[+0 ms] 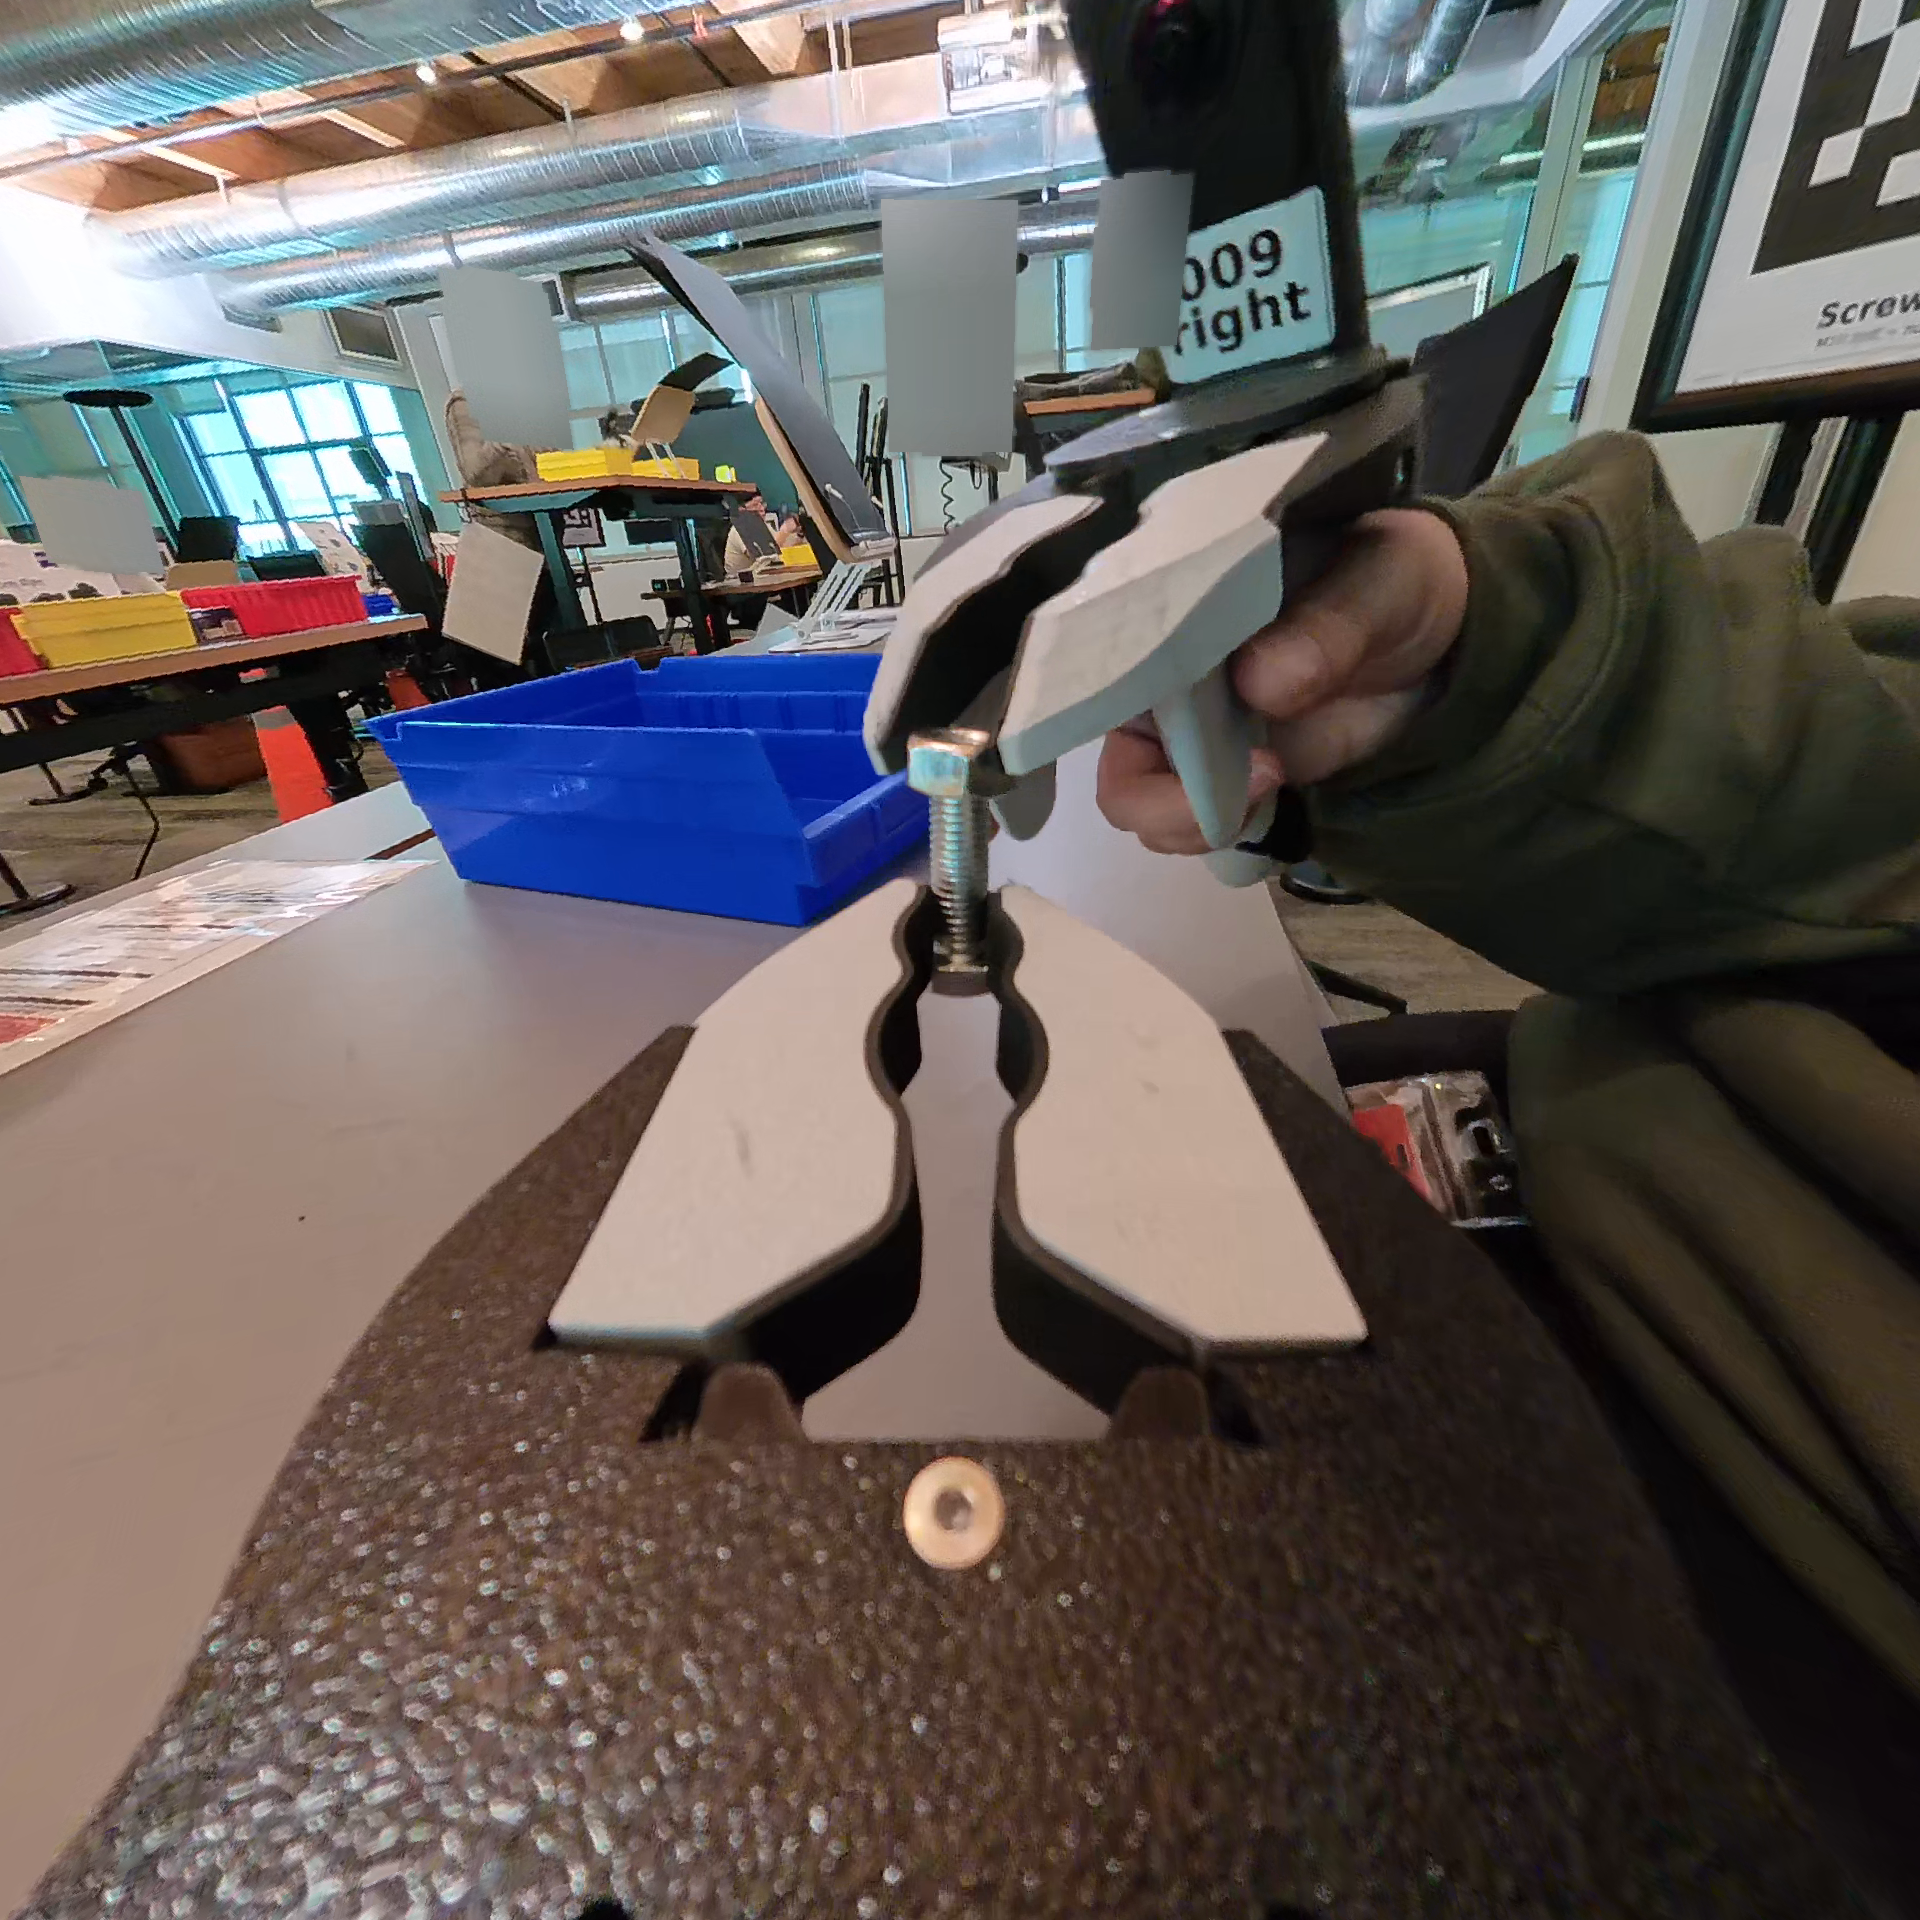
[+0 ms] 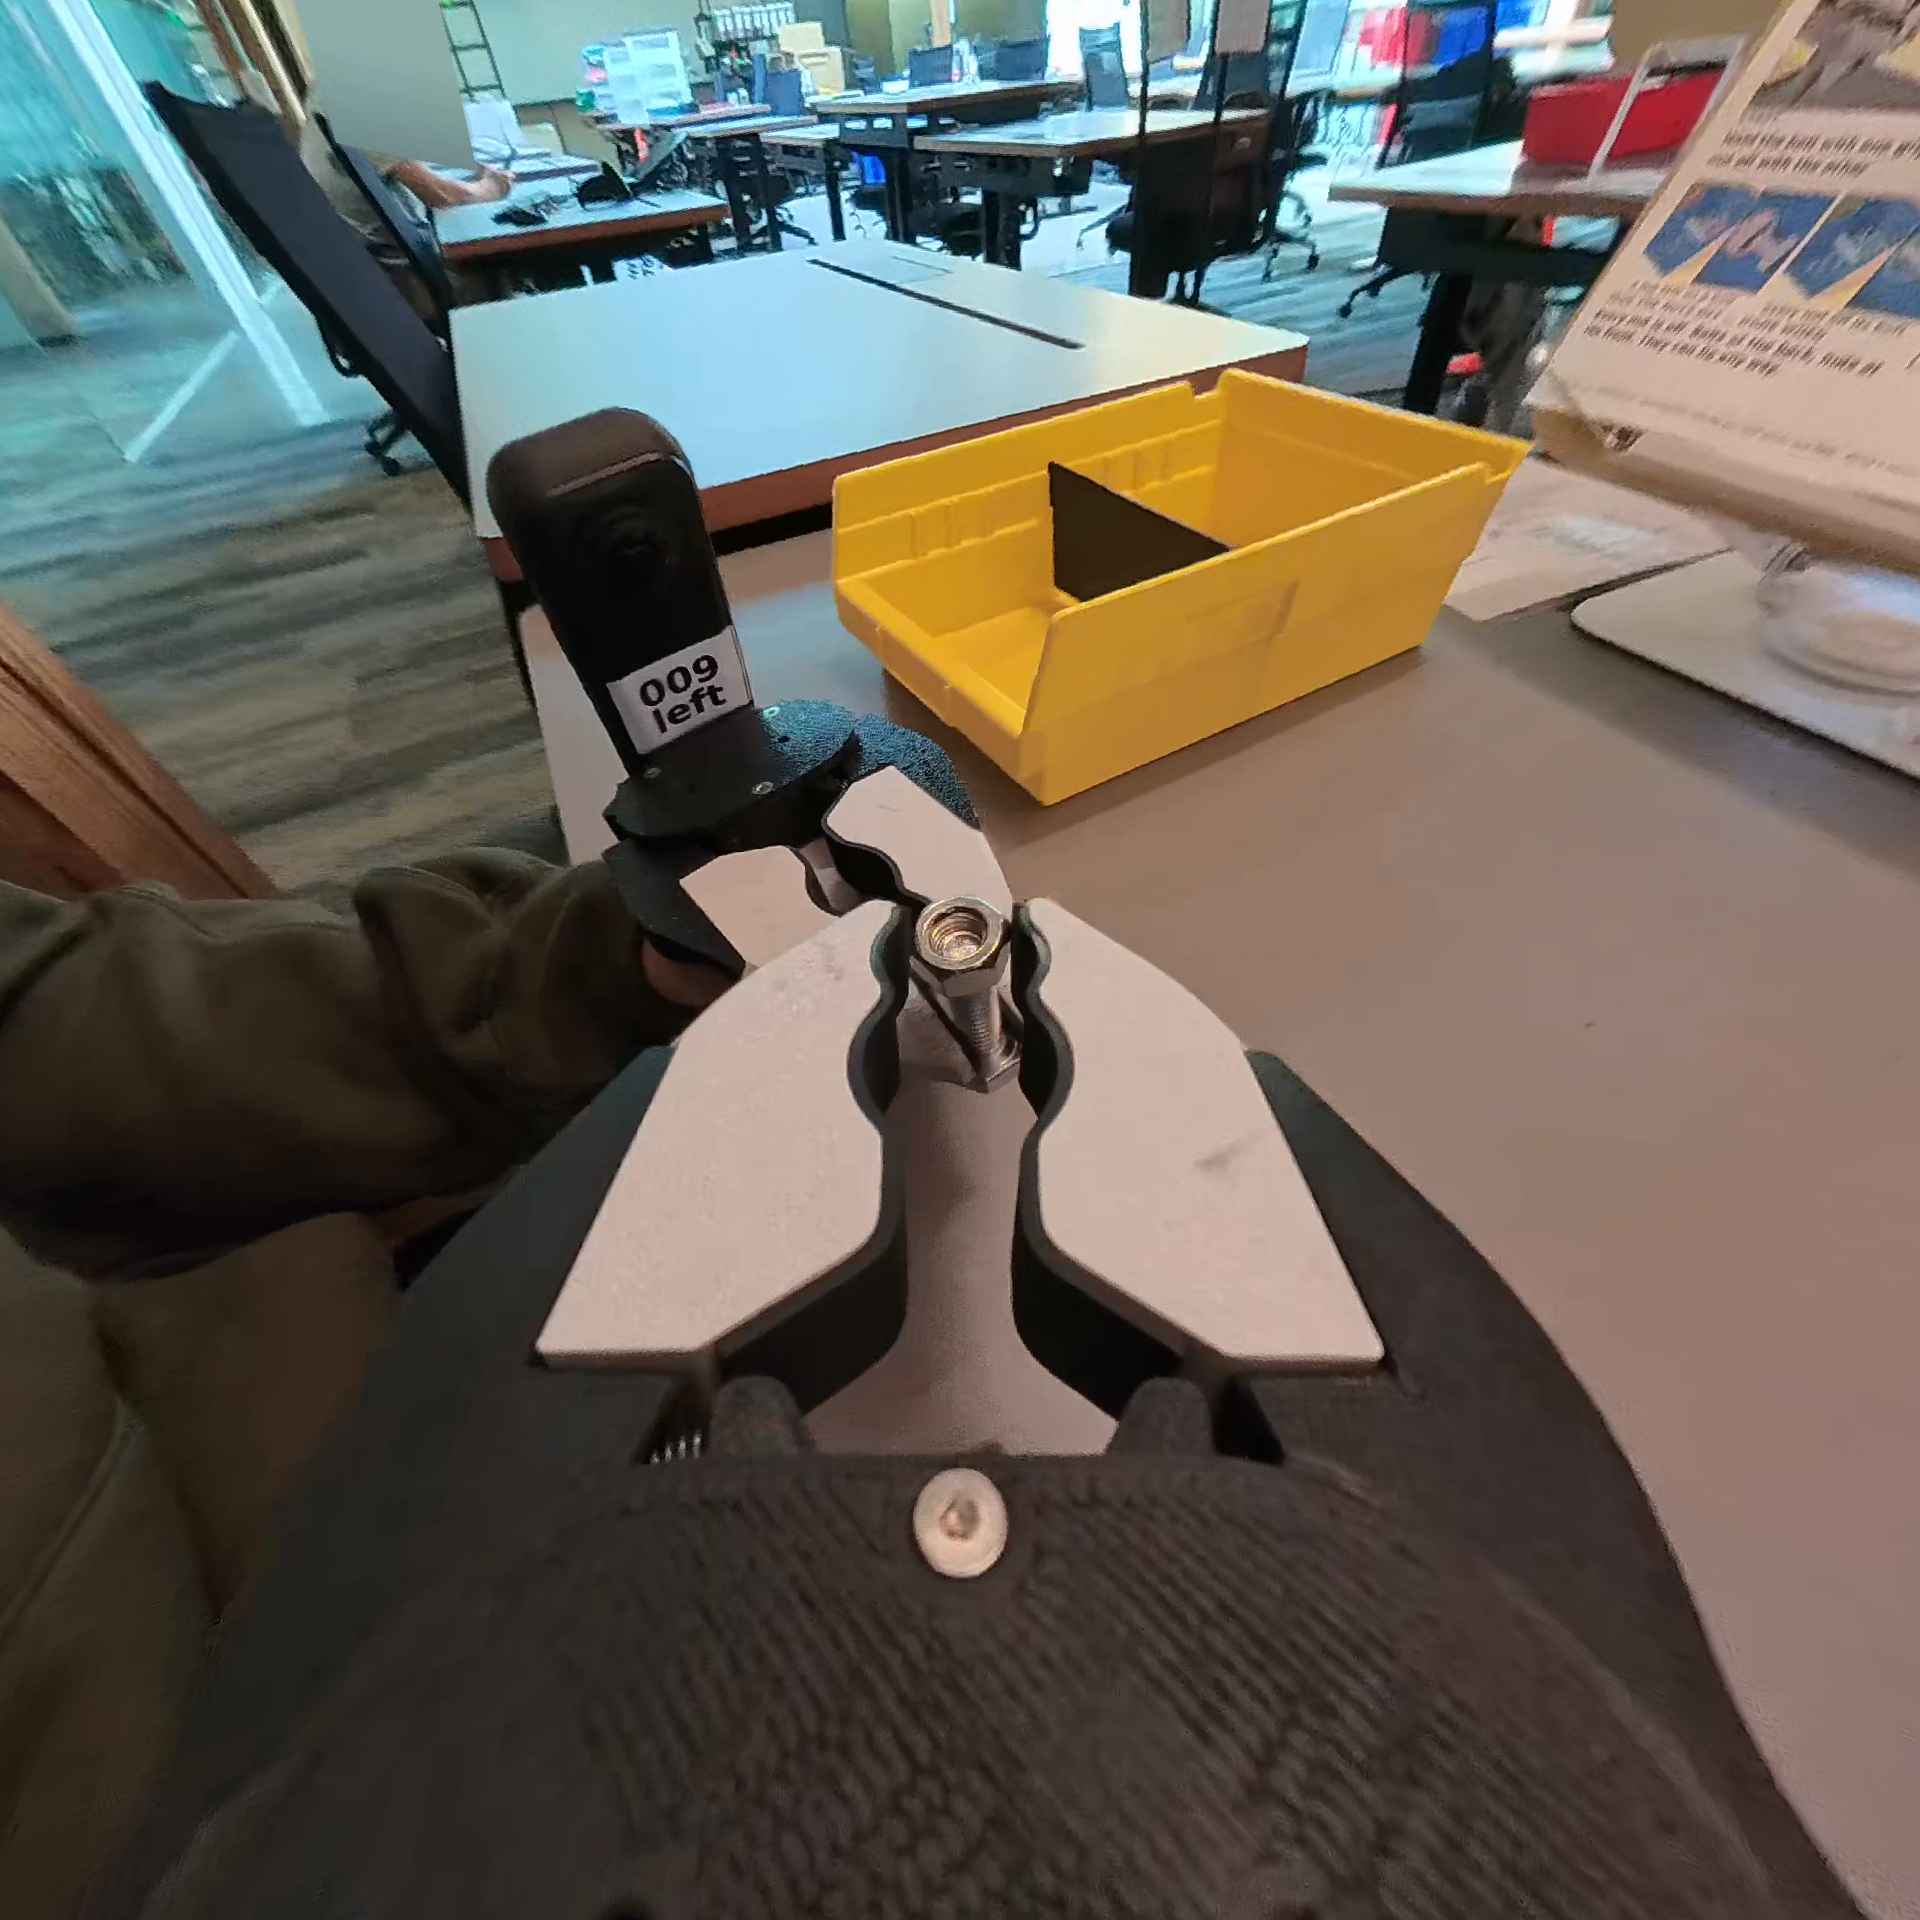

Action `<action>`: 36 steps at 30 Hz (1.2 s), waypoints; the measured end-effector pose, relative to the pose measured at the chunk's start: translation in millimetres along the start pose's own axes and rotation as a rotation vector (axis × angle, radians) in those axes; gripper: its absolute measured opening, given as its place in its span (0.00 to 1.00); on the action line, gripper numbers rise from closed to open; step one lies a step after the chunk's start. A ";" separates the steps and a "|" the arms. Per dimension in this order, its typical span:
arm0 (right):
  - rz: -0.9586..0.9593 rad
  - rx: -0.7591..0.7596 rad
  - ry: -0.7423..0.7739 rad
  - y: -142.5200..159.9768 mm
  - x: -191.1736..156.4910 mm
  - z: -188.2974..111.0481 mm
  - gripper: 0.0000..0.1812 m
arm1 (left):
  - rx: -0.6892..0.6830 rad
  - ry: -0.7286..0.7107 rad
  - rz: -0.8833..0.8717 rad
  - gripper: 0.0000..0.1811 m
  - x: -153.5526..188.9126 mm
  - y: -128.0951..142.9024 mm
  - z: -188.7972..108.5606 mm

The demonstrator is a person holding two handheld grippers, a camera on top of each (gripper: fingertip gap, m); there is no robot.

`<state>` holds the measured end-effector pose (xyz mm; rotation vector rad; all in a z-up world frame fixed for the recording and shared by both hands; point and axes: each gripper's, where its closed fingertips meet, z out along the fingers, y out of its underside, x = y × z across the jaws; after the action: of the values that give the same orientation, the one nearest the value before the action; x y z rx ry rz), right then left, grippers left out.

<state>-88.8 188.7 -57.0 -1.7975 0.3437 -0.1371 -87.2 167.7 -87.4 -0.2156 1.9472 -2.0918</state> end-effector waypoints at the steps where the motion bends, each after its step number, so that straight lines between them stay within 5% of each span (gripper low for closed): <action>1: 0.026 -0.012 -0.016 1.6 -0.1 -0.3 0.10 | -0.011 -0.002 0.008 0.05 0.2 1.2 0.5; 6: 0.073 -0.071 -0.045 6.7 2.2 -2.4 0.10 | -0.038 -0.008 0.016 0.05 -0.4 4.5 2.3; 18: -0.096 0.048 0.052 -7.3 5.2 2.6 0.19 | 0.062 -0.012 -0.100 0.05 -7.9 -6.5 -5.2; 36: -0.107 0.117 0.148 -1.9 5.6 11.7 0.15 | 0.054 -0.043 -0.135 0.05 -13.1 -4.7 -4.5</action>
<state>-79.9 198.2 -58.7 -1.6944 0.3371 -0.3600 -76.4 176.2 -82.1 -0.3871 1.8974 -2.2016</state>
